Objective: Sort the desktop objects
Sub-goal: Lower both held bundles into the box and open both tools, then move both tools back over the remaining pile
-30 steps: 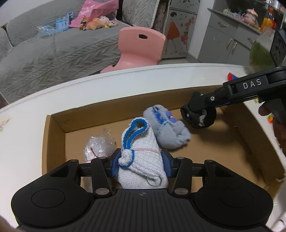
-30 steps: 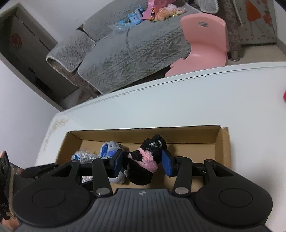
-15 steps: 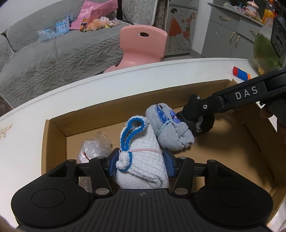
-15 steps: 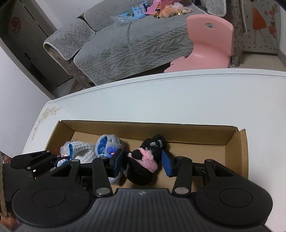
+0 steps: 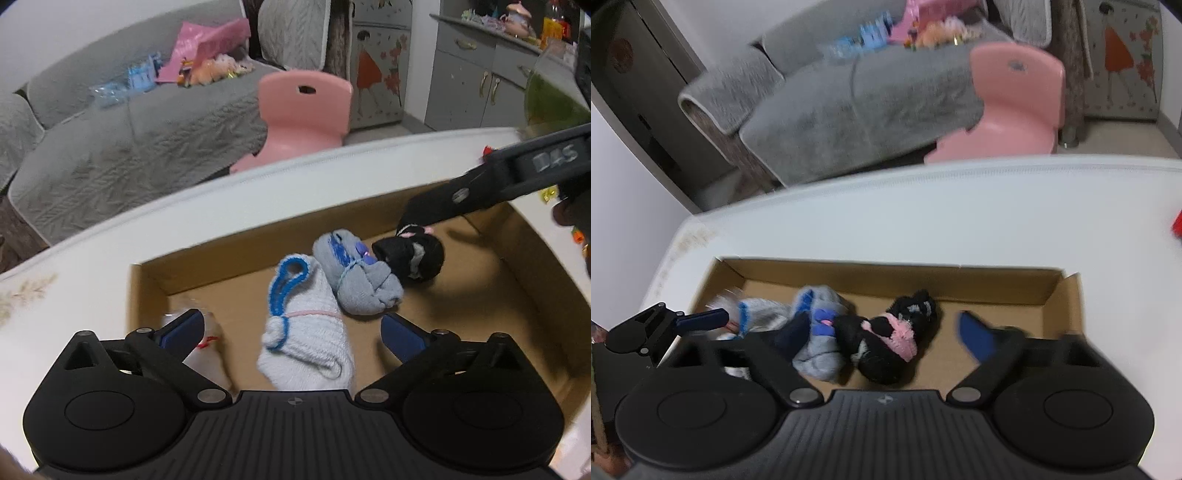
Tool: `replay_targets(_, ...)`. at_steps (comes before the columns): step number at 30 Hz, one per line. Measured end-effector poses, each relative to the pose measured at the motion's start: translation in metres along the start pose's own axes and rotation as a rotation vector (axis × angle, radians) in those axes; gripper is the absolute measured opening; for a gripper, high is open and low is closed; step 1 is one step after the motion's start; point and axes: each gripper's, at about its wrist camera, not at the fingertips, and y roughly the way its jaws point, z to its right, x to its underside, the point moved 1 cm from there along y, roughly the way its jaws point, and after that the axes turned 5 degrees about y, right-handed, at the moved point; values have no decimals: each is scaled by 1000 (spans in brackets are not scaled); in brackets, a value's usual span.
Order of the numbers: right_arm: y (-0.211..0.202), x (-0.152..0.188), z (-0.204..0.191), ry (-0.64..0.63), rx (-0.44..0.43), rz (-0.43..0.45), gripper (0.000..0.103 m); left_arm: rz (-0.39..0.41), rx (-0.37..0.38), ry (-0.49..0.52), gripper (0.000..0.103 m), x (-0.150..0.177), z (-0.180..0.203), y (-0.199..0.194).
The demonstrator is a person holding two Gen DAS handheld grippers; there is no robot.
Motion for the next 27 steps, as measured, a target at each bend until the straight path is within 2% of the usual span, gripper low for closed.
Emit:
replay_targets(4, -44, 5, 1, 9, -34, 59, 89, 49, 25, -19, 102, 7, -7, -42)
replay_targets(7, -82, 21, -3, -52, -65, 78, 88, 92, 45, 2, 102, 24, -6, -81)
replay_targets(10, -113, 45, -5, -112, -109, 81, 88, 121, 58, 17, 102, 51, -4, -116)
replay_targets(15, -156, 98, 6, -191, -195, 68, 88, 107, 120, -2, 103, 112, -4, -157)
replay_targets(18, -164, 129, 15, -240, -223, 20, 88, 96, 150, 20, 102, 146, -2, -170)
replay_targets(20, -167, 154, 21, -273, -206, -10, 88, 68, 153, 16, 102, 166, -2, -173)
replay_targets(22, -164, 172, 30, -273, -196, -33, 88, 59, 167, -15, 102, 183, -4, -177)
replay_targets(27, -162, 204, 44, -298, -214, -26, 88, 47, 213, -135, 102, 222, 1, -181)
